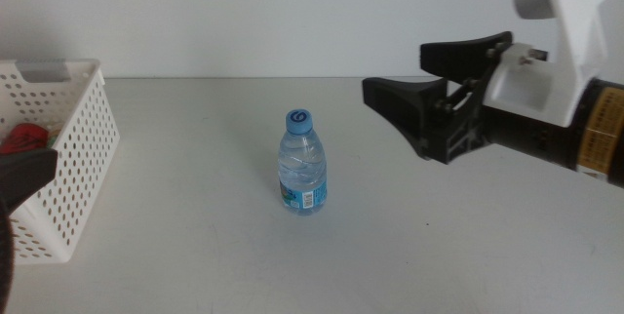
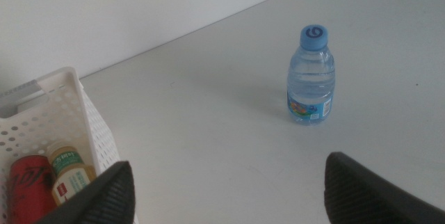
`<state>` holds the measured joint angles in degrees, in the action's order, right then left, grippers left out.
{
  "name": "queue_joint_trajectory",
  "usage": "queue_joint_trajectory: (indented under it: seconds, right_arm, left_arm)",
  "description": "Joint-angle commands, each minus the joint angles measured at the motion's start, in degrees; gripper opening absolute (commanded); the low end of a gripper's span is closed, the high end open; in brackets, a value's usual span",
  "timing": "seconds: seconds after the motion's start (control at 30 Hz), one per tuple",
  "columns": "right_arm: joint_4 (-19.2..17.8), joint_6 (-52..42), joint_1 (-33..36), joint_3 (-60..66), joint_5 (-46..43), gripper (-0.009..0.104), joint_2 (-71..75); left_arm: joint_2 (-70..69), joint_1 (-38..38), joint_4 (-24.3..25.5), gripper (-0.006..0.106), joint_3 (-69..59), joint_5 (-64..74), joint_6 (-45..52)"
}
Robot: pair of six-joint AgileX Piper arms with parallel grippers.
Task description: Use arms to grab the bottles and put them into the dustbin to the left of the table.
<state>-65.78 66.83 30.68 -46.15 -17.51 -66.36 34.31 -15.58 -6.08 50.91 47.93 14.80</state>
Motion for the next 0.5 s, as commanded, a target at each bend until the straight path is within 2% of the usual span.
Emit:
queue_joint_trajectory:
  seconds: [0.0,0.03,0.13,0.17,0.37,0.4,0.47]
  right_arm:
    - [-5.3,7.9,-0.5,0.4,1.6,0.067,5.7]
    - [-4.4,8.5,-0.4,1.7,1.2,0.067,7.5]
    - [1.2,5.7,-0.4,5.5,0.2,0.065,11.8]
    - [1.7,4.9,-0.4,6.4,0.5,0.064,13.0]
    - [-2.4,7.8,-0.4,7.9,3.4,0.063,16.2]
    - [-0.7,7.7,-0.4,7.9,3.5,0.063,16.4]
    - [7.0,3.4,-0.4,7.9,4.2,0.063,16.4]
  left_arm:
    - [0.2,-0.4,-0.6,0.093,1.2,-4.5,-0.6]
    - [0.2,-0.4,-0.6,0.093,1.2,-4.5,-0.6]
    - [0.2,-0.4,-0.6,0.093,1.2,-4.5,-0.6]
    - [0.2,-0.4,-0.6,0.093,1.2,-4.5,-0.6]
    - [0.2,-0.4,-0.6,0.093,1.2,-4.5,-0.6]
    - [0.2,-0.4,-0.6,0.093,1.2,-4.5,-0.6]
    - [0.2,-0.4,-0.6,0.093,1.2,-4.5,-0.6]
